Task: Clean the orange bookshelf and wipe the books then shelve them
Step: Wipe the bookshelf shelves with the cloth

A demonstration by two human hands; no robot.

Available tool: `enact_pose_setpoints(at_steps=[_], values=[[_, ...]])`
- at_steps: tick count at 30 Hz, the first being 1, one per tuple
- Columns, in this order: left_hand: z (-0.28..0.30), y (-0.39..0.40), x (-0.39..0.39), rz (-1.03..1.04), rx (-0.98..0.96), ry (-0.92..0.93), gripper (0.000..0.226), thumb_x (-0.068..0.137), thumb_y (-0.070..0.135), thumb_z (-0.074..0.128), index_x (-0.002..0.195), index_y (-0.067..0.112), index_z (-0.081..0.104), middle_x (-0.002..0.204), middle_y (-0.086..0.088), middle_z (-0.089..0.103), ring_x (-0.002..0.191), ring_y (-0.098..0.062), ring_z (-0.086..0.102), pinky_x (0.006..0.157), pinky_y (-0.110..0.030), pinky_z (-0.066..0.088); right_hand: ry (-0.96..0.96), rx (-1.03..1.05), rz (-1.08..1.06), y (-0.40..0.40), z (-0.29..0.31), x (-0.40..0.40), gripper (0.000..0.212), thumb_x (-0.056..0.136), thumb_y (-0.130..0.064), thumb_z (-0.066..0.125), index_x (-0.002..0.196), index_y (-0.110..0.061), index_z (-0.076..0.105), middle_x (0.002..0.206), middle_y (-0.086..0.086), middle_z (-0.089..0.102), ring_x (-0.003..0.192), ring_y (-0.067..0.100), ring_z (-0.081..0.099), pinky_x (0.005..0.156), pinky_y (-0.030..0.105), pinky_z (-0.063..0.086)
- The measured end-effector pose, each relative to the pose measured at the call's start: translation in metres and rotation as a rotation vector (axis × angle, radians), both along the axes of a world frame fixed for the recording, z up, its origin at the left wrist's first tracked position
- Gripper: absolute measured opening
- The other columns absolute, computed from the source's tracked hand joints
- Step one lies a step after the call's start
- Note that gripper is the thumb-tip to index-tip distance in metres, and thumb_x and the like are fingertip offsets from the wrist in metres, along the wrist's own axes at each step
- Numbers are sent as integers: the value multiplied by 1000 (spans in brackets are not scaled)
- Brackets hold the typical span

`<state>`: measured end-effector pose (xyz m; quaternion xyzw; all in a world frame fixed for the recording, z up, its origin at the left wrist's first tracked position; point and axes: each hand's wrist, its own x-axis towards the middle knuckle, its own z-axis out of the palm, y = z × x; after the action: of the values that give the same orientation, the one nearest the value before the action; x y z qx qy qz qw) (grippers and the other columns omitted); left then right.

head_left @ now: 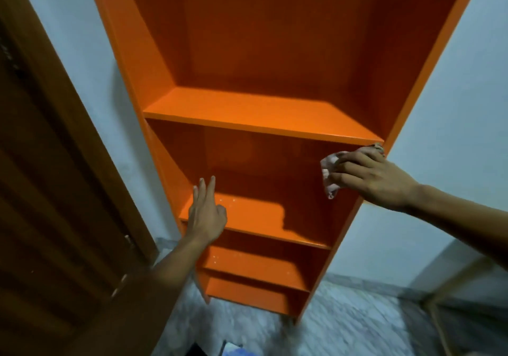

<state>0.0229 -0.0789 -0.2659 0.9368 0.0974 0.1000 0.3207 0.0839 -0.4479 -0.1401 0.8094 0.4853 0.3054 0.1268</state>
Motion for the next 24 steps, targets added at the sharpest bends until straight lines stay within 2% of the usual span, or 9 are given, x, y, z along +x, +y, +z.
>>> enact_pose_setpoints(at_steps=[2, 5, 8, 11, 14, 16, 18, 21, 24], values=[[-24, -23, -2, -42, 13, 47, 70, 99, 15, 47, 159, 18, 11, 167, -11, 4, 153, -32, 0, 120, -45, 16, 45, 78, 19, -4, -11, -12, 40, 105, -12, 24, 120, -12, 61, 110, 11, 67, 112, 32, 53, 89, 43, 37], [-55, -48, -3, -105, 20, 161, 66, 101, 23, 46, 159, 19, 14, 166, -11, 6, 153, -34, 2, 120, -44, 16, 279, 218, -58, 9, -59, -24, 30, 102, -16, 40, 119, -19, 64, 106, 4, 66, 97, 27, 55, 77, 35, 31], [-83, -65, -8, -151, 64, 221, 72, 92, 45, 32, 158, 17, 20, 165, -14, 12, 152, -37, 7, 119, -45, 21, 556, 481, -168, 41, -116, -25, 27, 91, -8, 55, 114, -18, 65, 92, 5, 63, 85, 28, 54, 68, 36, 30], [-112, -65, -1, -164, 164, 215, 84, 80, 50, 22, 154, 12, 33, 160, -22, 26, 147, -45, 21, 112, -52, 31, 697, 803, -393, 62, -160, -11, 36, 93, -1, 47, 118, -22, 63, 104, 4, 64, 94, 28, 55, 78, 41, 40], [-137, -58, 11, -172, 276, 187, 74, 86, 46, 29, 144, 4, 48, 146, -33, 42, 131, -56, 42, 94, -61, 47, 748, 961, -541, 74, -189, 13, 46, 95, 0, 40, 130, -27, 54, 124, 5, 55, 113, 25, 55, 96, 38, 45], [-147, -53, 15, -129, 334, 162, 68, 94, 48, 32, 140, 2, 52, 141, -35, 47, 125, -58, 47, 89, -63, 48, 852, 954, -668, 81, -211, 20, 37, 104, -16, 34, 136, -32, 43, 131, 9, 51, 114, 30, 55, 92, 43, 47], [-159, -45, 22, -69, 381, 137, 70, 97, 53, 27, 142, 4, 50, 145, -34, 43, 129, -57, 44, 94, -64, 44, 903, 845, -845, 89, -239, 25, 39, 106, -41, 23, 143, -33, 34, 135, 15, 49, 114, 38, 55, 89, 47, 47], [-173, -27, 29, -16, 440, 93, 72, 95, 56, 32, 146, 6, 46, 150, -31, 39, 134, -55, 39, 100, -67, 37, 763, 638, -973, 99, -265, 23, 56, 102, -53, 26, 152, -28, 27, 151, 17, 36, 128, 41, 43, 98, 49, 41], [-180, -15, 34, -1, 472, 103, 75, 96, 59, 30, 152, 9, 37, 156, -25, 32, 141, -50, 31, 106, -65, 31, 697, 506, -958, 106, -274, 15, 64, 98, -63, 29, 152, -29, 31, 159, 16, 26, 141, 42, 26, 110, 54, 23]])
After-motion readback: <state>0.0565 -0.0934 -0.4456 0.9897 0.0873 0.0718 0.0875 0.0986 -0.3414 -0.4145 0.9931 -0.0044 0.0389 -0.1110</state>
